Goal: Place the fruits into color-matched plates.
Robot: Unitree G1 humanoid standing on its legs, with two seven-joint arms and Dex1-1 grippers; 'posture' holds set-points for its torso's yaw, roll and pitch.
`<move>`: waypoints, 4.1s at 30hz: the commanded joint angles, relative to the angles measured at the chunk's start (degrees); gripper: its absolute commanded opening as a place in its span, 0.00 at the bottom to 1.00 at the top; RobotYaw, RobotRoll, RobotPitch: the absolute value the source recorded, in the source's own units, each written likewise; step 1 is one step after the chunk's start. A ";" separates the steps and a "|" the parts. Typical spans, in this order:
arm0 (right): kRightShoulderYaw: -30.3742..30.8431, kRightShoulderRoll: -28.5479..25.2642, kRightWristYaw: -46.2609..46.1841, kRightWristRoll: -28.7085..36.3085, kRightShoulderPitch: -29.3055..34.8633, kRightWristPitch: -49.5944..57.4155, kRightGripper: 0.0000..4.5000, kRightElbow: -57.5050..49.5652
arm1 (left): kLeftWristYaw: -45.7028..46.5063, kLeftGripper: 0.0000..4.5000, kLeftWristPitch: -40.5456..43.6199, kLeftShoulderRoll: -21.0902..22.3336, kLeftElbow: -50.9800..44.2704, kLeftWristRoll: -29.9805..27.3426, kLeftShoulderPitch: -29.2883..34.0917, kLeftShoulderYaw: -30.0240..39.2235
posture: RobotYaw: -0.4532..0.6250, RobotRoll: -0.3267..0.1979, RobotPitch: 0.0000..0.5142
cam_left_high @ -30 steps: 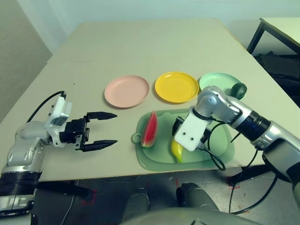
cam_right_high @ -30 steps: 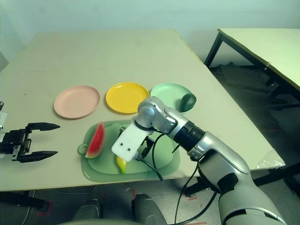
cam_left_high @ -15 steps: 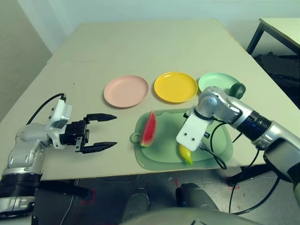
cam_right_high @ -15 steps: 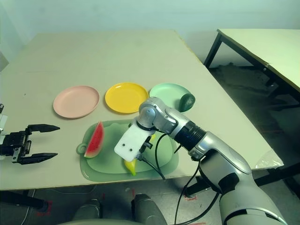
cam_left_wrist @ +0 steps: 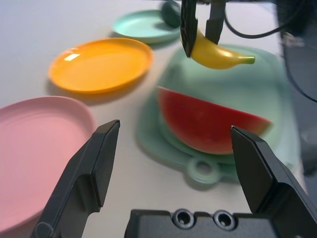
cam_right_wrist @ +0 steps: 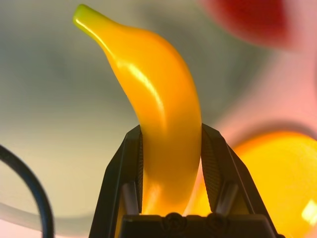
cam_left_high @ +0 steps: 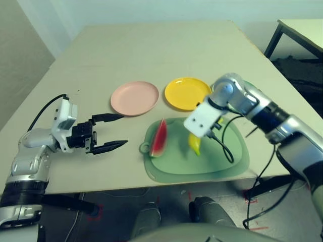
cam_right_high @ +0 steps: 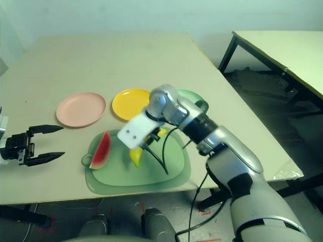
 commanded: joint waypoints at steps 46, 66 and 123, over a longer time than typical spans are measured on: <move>-19.28 1.25 -18.69 -3.13 -1.25 -7.47 0.99 24.61 | 2.90 1.00 3.56 0.39 0.18 3.37 -0.62 0.43 | 0.32 0.62 0.12; -45.54 -6.90 -7.92 36.48 50.69 26.91 0.99 -31.11 | -4.61 1.00 3.11 0.10 3.76 3.73 -4.85 -2.04 | 0.27 0.62 0.12; -45.70 -11.18 -2.68 43.60 58.60 15.80 0.99 -26.50 | -14.13 1.00 -58.86 0.66 34.30 9.08 -48.86 -71.15 | 0.13 0.62 0.04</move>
